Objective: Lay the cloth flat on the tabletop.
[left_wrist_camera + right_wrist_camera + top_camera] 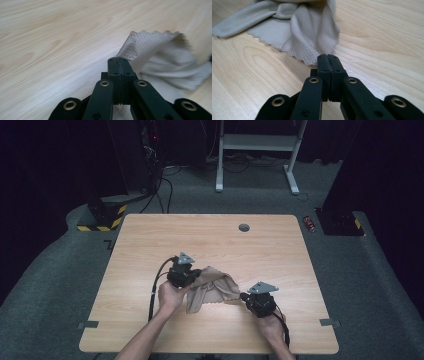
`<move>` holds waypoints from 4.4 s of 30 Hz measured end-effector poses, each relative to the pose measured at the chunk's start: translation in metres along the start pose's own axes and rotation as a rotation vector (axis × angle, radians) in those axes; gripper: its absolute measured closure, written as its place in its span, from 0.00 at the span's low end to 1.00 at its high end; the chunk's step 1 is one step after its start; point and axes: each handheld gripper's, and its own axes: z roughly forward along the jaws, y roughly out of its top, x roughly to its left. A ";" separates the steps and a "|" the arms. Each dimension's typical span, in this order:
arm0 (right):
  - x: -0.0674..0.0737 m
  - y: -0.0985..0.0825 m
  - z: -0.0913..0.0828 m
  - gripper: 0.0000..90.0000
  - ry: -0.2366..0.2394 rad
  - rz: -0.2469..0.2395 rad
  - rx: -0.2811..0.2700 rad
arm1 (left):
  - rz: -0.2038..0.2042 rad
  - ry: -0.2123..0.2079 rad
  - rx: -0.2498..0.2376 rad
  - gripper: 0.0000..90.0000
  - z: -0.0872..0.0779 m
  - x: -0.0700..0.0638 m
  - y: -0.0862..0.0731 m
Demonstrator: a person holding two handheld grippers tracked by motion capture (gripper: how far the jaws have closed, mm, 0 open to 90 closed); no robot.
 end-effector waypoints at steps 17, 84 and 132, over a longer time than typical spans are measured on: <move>-0.042 0.049 0.041 0.98 -0.112 -0.047 0.058 | -0.163 0.092 0.031 0.99 0.023 0.054 -0.019; 0.001 0.010 0.016 0.93 0.063 -0.154 0.084 | -0.007 -0.143 0.135 0.98 0.012 0.002 -0.048; -0.046 0.021 0.014 0.86 -0.035 0.099 0.056 | -0.007 0.076 0.050 0.99 0.020 0.033 -0.022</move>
